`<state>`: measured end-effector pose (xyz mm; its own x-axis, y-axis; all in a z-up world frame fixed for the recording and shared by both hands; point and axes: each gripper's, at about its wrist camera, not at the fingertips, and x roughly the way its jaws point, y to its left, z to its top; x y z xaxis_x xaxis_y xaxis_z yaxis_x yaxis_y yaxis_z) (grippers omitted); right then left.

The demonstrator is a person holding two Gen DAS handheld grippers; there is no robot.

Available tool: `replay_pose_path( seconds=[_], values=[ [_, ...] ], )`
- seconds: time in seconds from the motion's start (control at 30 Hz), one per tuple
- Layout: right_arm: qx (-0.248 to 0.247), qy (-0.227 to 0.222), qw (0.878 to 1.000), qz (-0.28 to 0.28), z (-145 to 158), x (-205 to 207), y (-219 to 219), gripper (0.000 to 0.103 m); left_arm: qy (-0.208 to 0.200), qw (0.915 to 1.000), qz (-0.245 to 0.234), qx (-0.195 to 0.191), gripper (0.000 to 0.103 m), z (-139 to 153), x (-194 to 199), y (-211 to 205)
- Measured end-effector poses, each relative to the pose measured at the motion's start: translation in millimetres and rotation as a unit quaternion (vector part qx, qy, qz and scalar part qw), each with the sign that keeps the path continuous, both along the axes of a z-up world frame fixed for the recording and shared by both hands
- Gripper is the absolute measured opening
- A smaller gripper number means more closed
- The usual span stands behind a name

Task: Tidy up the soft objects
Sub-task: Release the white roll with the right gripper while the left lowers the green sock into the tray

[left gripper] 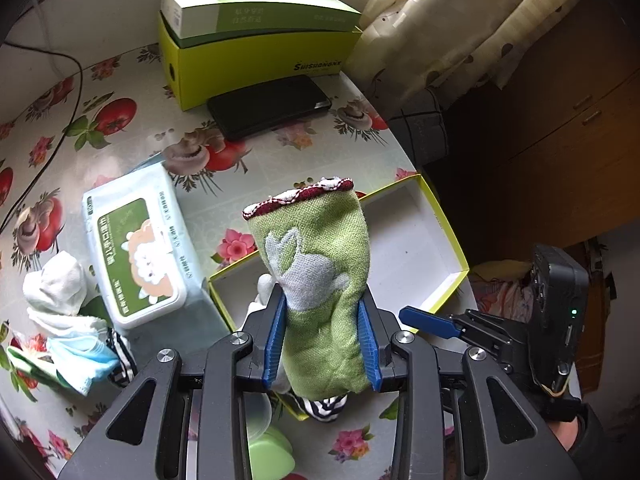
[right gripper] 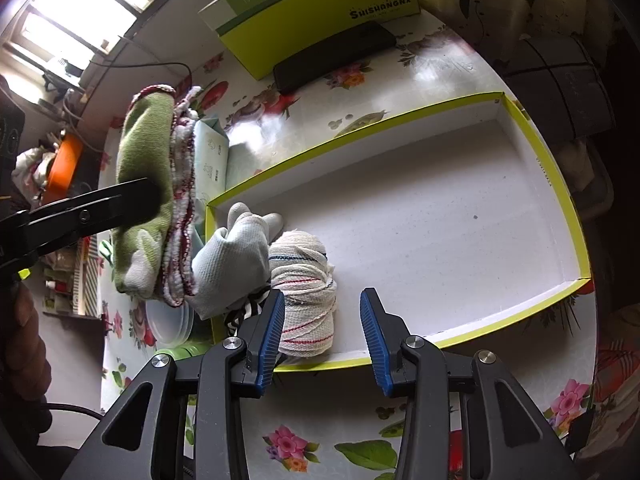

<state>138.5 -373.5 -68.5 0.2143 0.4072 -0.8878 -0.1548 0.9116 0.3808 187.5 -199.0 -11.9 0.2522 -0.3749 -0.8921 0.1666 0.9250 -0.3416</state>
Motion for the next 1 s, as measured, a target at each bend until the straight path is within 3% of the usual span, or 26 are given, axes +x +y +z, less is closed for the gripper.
replay_pose_path(
  seconds=[0.13, 0.27, 0.33, 0.43, 0.53, 0.63, 0.73, 0.83, 1.0],
  values=[
    [0.002, 0.000, 1.000, -0.011, 0.2, -3.3, -8.6, 0.039, -0.013, 0.9974, -0.057, 0.044, 0.034, -7.3, 9.4, -22.5],
    [0.006, 0.002, 1.000, -0.019, -1.3, -5.1, -15.9, 0.039, -0.045, 0.9852, -0.122, 0.111, 0.035, -12.6, 18.9, -44.9],
    [0.008, 0.002, 1.000, -0.022, -1.8, -5.7, -20.3, 0.039, -0.064, 0.9760, -0.158, 0.135, 0.035, -14.3, 21.8, -56.2],
    [0.010, 0.004, 1.000, -0.027, -3.6, -5.9, -23.5, 0.039, -0.096, 0.9545, -0.212, 0.186, 0.036, -23.2, 24.3, -76.7],
    [0.010, 0.007, 0.999, -0.033, -5.7, -6.9, -27.7, 0.039, -0.114, 0.9373, -0.252, 0.212, 0.038, -34.6, 25.8, -91.4],
    [0.010, 0.011, 0.999, -0.040, -7.6, -7.8, -31.7, 0.039, -0.118, 0.9284, -0.276, 0.219, 0.039, -43.7, 27.2, -101.1],
    [0.009, 0.014, 0.999, -0.046, -9.4, -7.0, -35.0, 0.039, -0.113, 0.9284, -0.293, 0.199, 0.043, -47.2, 28.8, -104.7],
    [0.010, 0.014, 0.999, -0.049, -8.8, -4.2, -35.1, 0.039, -0.109, 0.9346, -0.291, 0.173, 0.043, -45.1, 29.0, -101.4],
    [0.011, 0.010, 0.999, -0.048, -7.5, 5.8, -29.4, 0.039, -0.090, 0.9589, -0.242, 0.118, 0.043, -35.1, 33.2, -79.2]
  ],
)
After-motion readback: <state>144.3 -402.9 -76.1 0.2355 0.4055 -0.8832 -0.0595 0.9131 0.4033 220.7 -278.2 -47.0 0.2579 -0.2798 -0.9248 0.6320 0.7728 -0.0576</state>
